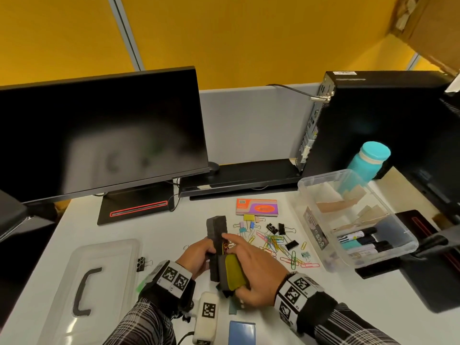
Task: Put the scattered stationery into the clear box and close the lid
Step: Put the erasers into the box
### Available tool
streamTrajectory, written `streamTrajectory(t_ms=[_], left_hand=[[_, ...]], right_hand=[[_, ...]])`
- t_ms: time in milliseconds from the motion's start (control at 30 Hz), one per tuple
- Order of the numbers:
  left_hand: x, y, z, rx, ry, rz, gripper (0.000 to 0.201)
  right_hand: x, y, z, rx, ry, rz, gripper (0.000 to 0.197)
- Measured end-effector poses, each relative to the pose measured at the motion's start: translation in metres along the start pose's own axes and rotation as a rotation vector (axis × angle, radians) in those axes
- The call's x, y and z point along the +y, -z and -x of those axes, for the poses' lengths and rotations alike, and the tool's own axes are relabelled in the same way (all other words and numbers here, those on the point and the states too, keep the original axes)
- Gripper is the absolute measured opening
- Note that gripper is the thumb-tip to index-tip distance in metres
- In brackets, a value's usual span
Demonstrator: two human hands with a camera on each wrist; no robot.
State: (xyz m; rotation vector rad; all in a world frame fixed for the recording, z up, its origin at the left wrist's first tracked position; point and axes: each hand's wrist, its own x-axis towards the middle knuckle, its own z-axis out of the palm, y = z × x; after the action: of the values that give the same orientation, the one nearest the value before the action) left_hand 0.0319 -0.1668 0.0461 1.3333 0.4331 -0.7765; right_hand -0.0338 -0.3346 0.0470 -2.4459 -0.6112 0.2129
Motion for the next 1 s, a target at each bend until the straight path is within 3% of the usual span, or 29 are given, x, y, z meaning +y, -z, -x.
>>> streamTrajectory(t_ms=[100,167,200,400,500,533,600,633,733,833,1000], left_hand=[[0.007,-0.001,0.005,0.053,-0.043,-0.027,0.019],[0.011,0.004,0.004,0.072,-0.067,0.015,0.052],[0.012,0.006,0.003,0.069,-0.071,0.029,0.052],[0.006,0.006,0.007,0.036,-0.064,-0.018,0.026],[0.005,-0.005,0.013,0.013,-0.068,0.008,0.002],[0.006,-0.005,0.014,0.026,-0.075,-0.006,0.009],[0.008,-0.002,0.010,0.065,-0.099,-0.054,0.052],[0.010,0.001,0.008,0.078,-0.111,-0.055,0.062],[0.017,0.003,0.012,0.103,-0.119,-0.037,0.036],[0.011,0.009,0.009,0.096,-0.115,-0.036,0.026],[0.003,0.001,0.020,0.066,-0.121,-0.110,0.021]], right_hand=[[0.000,-0.010,0.003,-0.053,-0.001,0.027,0.066],[0.005,-0.016,0.009,-0.105,0.010,0.047,0.069],[0.008,-0.018,0.013,-0.131,0.014,0.059,0.070],[0.006,-0.004,0.010,-0.057,0.006,0.045,0.070],[-0.002,0.000,0.003,-0.044,0.048,0.054,0.069],[-0.003,-0.001,0.003,-0.059,0.051,0.070,0.070],[-0.001,-0.006,0.005,-0.102,0.048,0.104,0.070],[0.002,-0.008,0.007,-0.128,0.044,0.121,0.069],[0.011,-0.013,0.016,-0.160,-0.030,0.114,0.070],[0.013,-0.007,0.022,-0.091,-0.099,0.042,0.073],[-0.004,0.009,0.011,-0.015,0.034,0.007,0.074]])
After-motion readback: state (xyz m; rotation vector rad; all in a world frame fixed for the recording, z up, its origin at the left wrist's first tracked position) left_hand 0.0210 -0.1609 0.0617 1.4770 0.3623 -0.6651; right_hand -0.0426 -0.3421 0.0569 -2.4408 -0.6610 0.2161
